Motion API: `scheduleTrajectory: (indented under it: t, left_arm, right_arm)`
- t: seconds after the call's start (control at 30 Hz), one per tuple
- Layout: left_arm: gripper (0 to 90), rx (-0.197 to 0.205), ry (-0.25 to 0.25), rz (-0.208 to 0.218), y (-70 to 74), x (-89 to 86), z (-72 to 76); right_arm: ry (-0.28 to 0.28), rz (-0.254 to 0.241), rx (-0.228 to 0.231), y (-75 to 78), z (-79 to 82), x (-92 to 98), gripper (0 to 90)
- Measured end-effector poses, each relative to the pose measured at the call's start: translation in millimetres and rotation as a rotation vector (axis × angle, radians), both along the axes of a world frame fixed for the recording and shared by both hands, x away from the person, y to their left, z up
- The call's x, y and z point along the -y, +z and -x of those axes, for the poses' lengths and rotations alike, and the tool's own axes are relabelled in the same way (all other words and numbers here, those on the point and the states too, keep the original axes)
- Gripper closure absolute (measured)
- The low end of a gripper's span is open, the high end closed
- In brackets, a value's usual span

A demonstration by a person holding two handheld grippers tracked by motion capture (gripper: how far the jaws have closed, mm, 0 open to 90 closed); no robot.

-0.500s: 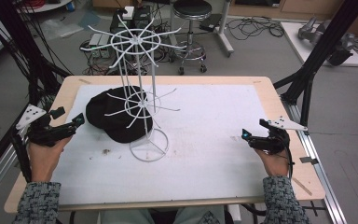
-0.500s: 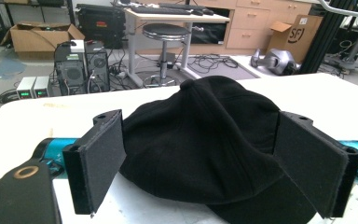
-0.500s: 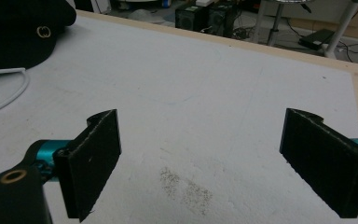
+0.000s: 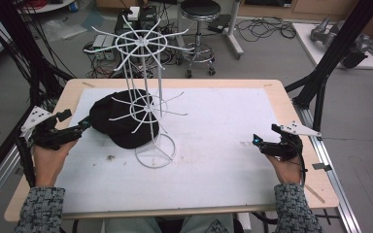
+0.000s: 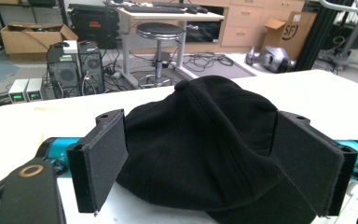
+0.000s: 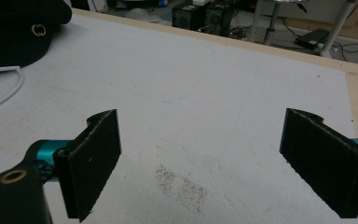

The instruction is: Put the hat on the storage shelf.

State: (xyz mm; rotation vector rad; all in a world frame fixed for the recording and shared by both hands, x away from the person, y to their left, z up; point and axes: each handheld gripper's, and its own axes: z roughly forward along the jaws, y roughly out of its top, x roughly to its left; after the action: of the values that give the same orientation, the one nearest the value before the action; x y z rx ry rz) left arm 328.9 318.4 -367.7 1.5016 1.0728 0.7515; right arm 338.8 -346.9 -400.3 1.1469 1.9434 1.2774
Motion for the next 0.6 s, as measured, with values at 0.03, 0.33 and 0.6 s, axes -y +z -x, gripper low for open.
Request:
scheduleTrajectory:
  t: [0.03, 0.33, 0.6]
  left_arm:
    - [19.1, 0.0, -0.006, -0.004, -0.4, 1.2, -2.9]
    - [20.3, -0.039, -0.028, 0.018, -12.8, 11.4, -39.8]
    - [20.3, -0.05, -0.065, 0.007, -18.9, 33.6, -66.1]
  right_arm:
    - [0.001, -0.001, -0.001, -0.1, -0.1, 0.0, 11.5]
    - [0.002, 0.018, 0.003, 0.0, 0.1, -2.1, 11.5]
    - [0.004, 0.023, 0.006, -0.7, 0.4, -2.9, 11.5]
